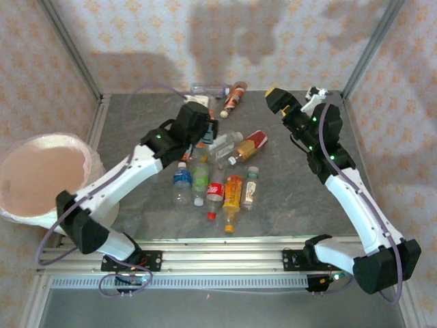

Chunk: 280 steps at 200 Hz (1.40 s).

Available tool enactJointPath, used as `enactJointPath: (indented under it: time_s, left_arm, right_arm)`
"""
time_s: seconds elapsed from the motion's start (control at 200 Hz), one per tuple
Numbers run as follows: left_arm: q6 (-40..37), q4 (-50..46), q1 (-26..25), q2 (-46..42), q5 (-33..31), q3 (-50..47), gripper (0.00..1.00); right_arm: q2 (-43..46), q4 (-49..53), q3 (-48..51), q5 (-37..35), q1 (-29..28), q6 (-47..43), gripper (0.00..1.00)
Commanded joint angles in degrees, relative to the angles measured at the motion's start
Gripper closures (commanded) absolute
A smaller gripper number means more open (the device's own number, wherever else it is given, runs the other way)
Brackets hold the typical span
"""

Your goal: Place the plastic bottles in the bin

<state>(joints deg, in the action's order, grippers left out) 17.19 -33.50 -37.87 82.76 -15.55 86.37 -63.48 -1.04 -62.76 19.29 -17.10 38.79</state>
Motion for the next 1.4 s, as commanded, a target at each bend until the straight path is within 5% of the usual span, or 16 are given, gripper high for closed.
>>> enactJointPath:
  time_s: [0.0,0.265,0.455,0.801,0.931,1.396]
  left_arm:
    - [-3.9,-12.9,0.4,-6.9,-25.6,4.6,0.61]
    - [-3.2,-28.8,9.7,-15.3,-45.0,11.3,0.62]
    - [-2.6,-30.7,23.0,-22.4,-44.0,9.2,0.62]
    - [2.1,-27.5,54.2,-25.4,-7.8,-5.4,0.62]
    - [4.2,-24.1,65.5,-23.8,10.9,-9.7,0.62]
    - [11.0,-14.4,66.3,-19.5,16.8,-12.5,0.61]
  right_arm:
    - [-0.5,4.7,1.9,-8.9,-0.2,-1.7,0.01]
    - [-1.6,5.4,0.9,-11.0,-0.2,-2.4,0.01]
    - [-2.1,6.1,0.9,-12.1,-0.2,-3.6,0.01]
    - [-2.7,9.4,1.1,-11.8,-0.2,-4.0,0.01]
    - [-1.4,9.5,3.4,-12.9,-0.2,-3.7,0.00]
    - [2.5,11.9,6.5,-17.4,-0.2,-6.1,0.00]
